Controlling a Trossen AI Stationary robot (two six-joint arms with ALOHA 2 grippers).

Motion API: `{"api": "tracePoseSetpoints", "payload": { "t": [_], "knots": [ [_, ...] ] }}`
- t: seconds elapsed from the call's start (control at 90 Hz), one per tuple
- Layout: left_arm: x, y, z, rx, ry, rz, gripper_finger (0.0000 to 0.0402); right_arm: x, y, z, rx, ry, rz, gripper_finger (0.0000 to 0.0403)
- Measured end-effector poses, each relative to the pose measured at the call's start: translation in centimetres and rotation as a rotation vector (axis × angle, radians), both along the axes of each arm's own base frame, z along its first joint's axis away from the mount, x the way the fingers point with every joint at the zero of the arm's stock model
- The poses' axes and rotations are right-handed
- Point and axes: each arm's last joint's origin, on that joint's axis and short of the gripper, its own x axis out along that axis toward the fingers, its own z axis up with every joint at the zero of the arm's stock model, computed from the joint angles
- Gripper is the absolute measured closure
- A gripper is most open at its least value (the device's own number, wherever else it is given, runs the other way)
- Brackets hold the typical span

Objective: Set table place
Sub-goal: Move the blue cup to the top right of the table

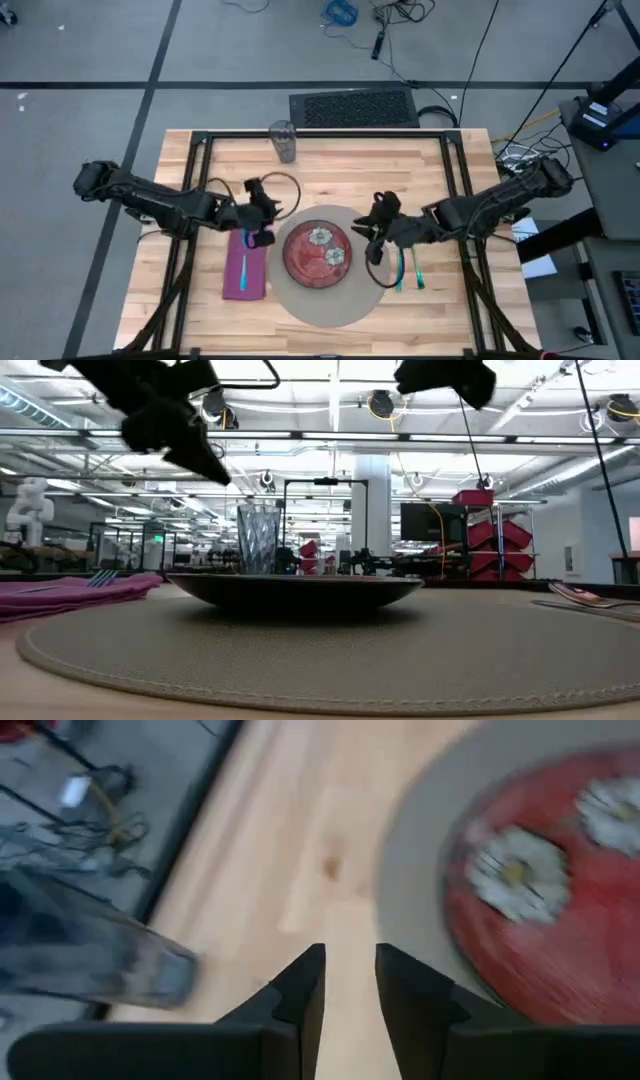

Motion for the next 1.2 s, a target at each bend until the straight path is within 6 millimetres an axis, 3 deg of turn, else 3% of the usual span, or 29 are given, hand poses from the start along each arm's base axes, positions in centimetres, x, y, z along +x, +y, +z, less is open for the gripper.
{"api": "tracePoseSetpoints", "payload": {
  "t": [0.256, 0.433, 0.589, 0.856, 1.2],
  "knots": [
    [0.7, 5.1, 3.4, 0.049, -0.019, 0.12, 0.0323, 1.3, -4.2, -0.9, -0.162, 0.132, 0.078, 0.033],
    [0.0, 8.4, 6.5, 0.074, 0.101, 0.159, 0.0323, 2.3, -6.9, -1.9, -0.169, 0.194, 0.126, 0.033],
    [0.2, 10.6, 6.5, 0.009, 0.293, 0.05, 0.032, 3.0, -8.5, -2.6, -0.125, 0.199, 0.145, 0.033],
    [2.5, 12.4, 4.3, 0.094, 0.554, -0.033, 0.0293, 4.7, -7.9, -4.8, -0.123, 0.238, 0.189, 0.033],
    [3.7, 13.1, 6.1, 0.171, 0.53, -0.028, 0.0265, 6.7, -5.8, -9.6, -0.123, 0.378, 0.255, 0.033]
  ]
}}
